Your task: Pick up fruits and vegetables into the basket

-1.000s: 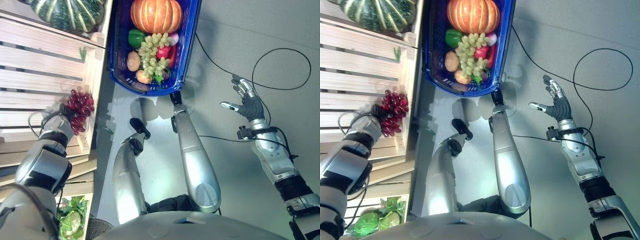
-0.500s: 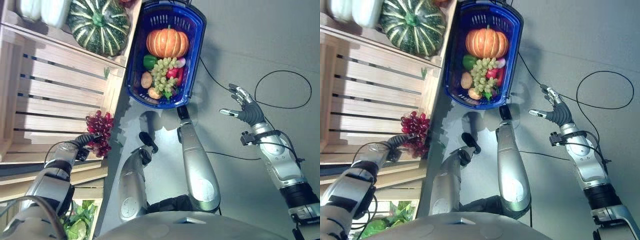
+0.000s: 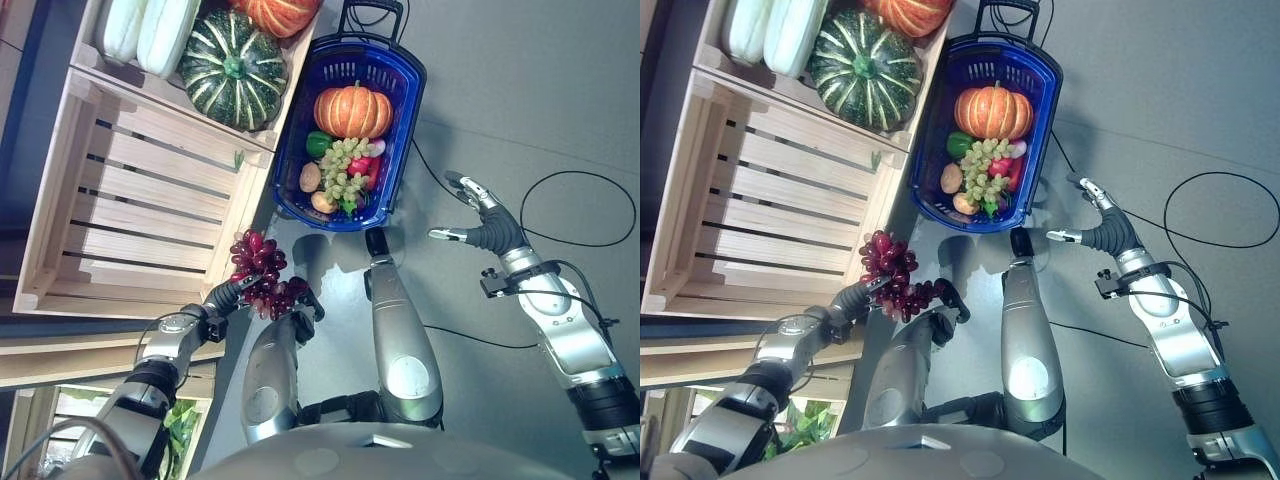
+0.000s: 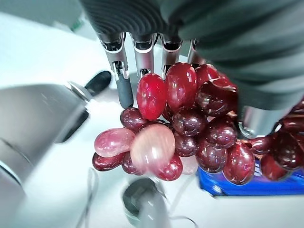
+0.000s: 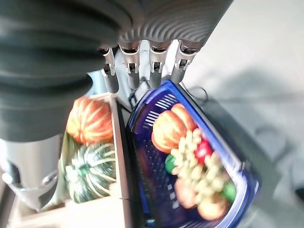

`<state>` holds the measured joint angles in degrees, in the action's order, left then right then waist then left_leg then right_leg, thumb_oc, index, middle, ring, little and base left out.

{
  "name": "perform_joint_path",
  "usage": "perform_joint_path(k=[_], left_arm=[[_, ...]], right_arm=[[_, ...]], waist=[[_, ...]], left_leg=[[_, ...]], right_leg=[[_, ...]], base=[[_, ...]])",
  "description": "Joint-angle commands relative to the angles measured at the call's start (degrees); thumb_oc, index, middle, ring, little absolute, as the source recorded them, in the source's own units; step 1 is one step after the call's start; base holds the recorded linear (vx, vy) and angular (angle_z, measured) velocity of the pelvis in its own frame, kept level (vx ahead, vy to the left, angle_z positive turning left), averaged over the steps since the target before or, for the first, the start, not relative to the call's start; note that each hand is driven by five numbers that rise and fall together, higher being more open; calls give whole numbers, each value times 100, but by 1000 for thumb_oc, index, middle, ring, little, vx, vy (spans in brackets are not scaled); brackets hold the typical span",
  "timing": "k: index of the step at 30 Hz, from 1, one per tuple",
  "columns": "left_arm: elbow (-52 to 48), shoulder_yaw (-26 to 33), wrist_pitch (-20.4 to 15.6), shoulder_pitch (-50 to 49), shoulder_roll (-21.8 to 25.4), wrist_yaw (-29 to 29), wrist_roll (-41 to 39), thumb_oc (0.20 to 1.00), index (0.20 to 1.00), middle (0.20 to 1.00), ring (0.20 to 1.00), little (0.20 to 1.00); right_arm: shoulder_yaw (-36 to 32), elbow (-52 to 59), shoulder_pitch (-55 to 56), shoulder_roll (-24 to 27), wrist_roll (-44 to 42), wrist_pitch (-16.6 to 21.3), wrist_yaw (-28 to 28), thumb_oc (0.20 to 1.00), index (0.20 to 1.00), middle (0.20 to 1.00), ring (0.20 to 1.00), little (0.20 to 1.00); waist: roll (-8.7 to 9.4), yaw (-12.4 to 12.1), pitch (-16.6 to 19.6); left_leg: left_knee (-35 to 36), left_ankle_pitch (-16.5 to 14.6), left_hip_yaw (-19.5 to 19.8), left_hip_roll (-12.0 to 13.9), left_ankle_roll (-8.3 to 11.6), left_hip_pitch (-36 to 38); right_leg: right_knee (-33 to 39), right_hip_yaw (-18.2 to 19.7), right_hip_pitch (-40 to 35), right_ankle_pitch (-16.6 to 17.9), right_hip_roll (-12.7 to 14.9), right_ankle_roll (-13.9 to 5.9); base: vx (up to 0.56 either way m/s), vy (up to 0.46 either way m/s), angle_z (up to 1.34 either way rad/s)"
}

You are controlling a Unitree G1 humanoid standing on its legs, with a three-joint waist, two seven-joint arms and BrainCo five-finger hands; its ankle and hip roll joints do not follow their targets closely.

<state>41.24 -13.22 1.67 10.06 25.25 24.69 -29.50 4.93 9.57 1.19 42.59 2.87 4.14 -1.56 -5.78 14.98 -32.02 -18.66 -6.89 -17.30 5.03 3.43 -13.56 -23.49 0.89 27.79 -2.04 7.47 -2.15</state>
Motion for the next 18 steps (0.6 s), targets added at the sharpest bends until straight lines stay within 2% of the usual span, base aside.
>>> perform_joint_path(k=[1, 4, 5, 7, 12, 13, 14, 17, 18], left_arm=[[-679, 422, -177, -554, 358, 421, -636, 200, 200, 200, 200, 200], [-1328, 555, 7, -753, 381, 625, -1087, 200, 200, 200, 200, 200], [-1655, 611, 154, -810, 374, 652, -1273, 200, 200, 200, 200, 200], [-2151, 662, 346, -891, 380, 714, -1581, 200, 200, 200, 200, 200], [-3196, 732, 745, -1018, 421, 771, -1976, 200, 200, 200, 200, 200], [-3409, 733, 776, -1030, 440, 795, -2028, 200, 200, 200, 200, 200], [-3585, 739, 793, -1047, 443, 798, -2053, 200, 200, 200, 200, 200], [-4119, 833, 615, -1077, 598, 734, -1773, 200, 200, 200, 200, 200], [-4422, 886, 182, -1094, 728, 557, -1321, 200, 200, 200, 200, 200]], right_arm=[[-326, 519, 89, 230, 1058, -200, -469, 1000, 1000, 1000, 1000, 1000], [-278, 534, 17, 372, 1639, -478, -731, 1000, 1000, 1000, 1000, 1000], [-238, 501, -22, 370, 1779, -574, -828, 1000, 1000, 1000, 1000, 1000], [-142, 413, -65, 336, 2316, -723, -1127, 1000, 1000, 1000, 1000, 1000], [42, 246, -161, 330, 3062, -945, -1536, 1000, 1000, 1000, 1000, 1000], [92, 224, -190, 324, 3004, -987, -1471, 1000, 1000, 1000, 1000, 1000], [152, 189, -221, 304, 2795, -1003, -1328, 1000, 1000, 1000, 1000, 1000], [275, 160, -241, 215, 1468, -976, -638, 1000, 1000, 1000, 1000, 1000], [300, 241, -204, 116, -151, -1084, -88, 1000, 1000, 1000, 1000, 1000]], waist=[[87, -112, 282], [66, -232, 320], [87, -278, 326], [100, -381, 366], [103, -576, 421], [106, -619, 434], [109, -655, 448], [162, -781, 494], [221, -855, 513]], left_leg=[[-408, -323, 308, -75, -221, -286], [-333, -322, 369, -112, -236, -185], [-278, -172, 335, -117, -279, -211], [-225, -162, 389, -134, -284, -164], [-148, -150, 520, -177, -298, -94], [-133, -152, 552, -189, -301, -76], [-116, -151, 575, -193, -302, -56], [-48, -144, 661, -190, -297, 13], [-46, -142, 710, -182, -290, 28]], right_leg=[[108, -103, -421, -494, 252, -381], [177, -151, -564, -508, 280, -395], [254, -195, -561, -355, 298, -363], [313, -234, -656, -349, 317, -383], [413, -327, -821, -326, 385, -422], [436, -345, -860, -322, 396, -430], [459, -366, -898, -316, 411, -438], [548, -447, -1043, -301, 459, -458], [584, -502, -1114, -290, 485, -463]], base=[[0, 0, 0], [-28, -41, 8], [-96, -81, 11], [-64, -96, 14], [-20, -61, 15], [-11, -74, 20], [-3, -86, 17], [-1, -106, 14], [-3, -152, 22]])
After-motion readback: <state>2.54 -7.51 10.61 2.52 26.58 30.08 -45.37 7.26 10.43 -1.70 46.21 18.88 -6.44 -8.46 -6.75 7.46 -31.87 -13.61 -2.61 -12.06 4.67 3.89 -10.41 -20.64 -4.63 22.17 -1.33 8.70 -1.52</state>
